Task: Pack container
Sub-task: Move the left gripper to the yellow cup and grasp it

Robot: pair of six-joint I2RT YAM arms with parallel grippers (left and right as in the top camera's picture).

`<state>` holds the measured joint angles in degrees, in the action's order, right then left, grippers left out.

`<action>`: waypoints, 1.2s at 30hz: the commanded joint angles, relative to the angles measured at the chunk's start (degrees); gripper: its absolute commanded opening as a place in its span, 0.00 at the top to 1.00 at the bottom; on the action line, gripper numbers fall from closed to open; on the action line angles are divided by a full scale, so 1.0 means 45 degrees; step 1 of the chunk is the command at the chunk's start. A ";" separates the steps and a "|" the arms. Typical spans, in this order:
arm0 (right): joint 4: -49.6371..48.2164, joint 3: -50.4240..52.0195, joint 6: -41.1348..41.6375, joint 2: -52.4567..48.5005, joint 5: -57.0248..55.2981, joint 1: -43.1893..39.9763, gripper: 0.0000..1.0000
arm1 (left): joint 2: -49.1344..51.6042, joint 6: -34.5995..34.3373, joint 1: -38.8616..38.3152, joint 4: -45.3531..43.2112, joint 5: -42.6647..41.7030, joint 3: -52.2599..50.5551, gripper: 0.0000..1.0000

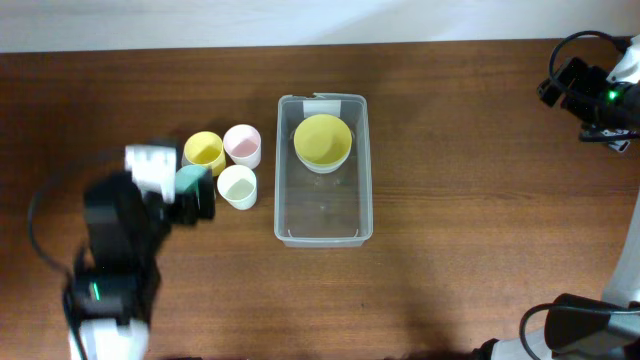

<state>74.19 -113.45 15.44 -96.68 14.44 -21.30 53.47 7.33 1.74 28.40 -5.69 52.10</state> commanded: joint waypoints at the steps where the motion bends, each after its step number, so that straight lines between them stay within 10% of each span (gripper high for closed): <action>1: -0.0015 -0.0102 0.0068 -0.0024 0.0029 -0.0034 0.01 | 0.3206 0.0782 0.0908 0.1059 -0.3041 0.3157 0.00; 10: -0.0015 -0.0102 0.0068 -0.0024 0.0029 -0.0034 0.01 | 0.8490 0.0777 0.2346 0.3322 -0.4852 0.8480 0.00; 29: -0.0015 -0.0102 0.0068 -0.0024 0.0029 -0.0034 0.01 | 1.0443 -0.1413 0.2307 0.4260 -0.1545 0.8587 0.00; 33: -0.0015 -0.0102 0.0068 -0.0024 0.0029 -0.0034 0.01 | 1.0817 -0.1297 0.2302 0.3988 -0.0937 0.8592 0.24; 36: -0.0015 -0.0102 0.0068 -0.0024 0.0029 -0.0034 0.01 | 1.1482 -0.1297 0.2249 0.4163 -0.0816 0.8592 0.14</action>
<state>74.15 -113.45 15.44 -96.68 14.46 -21.30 101.84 1.34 12.12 46.65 -11.49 89.71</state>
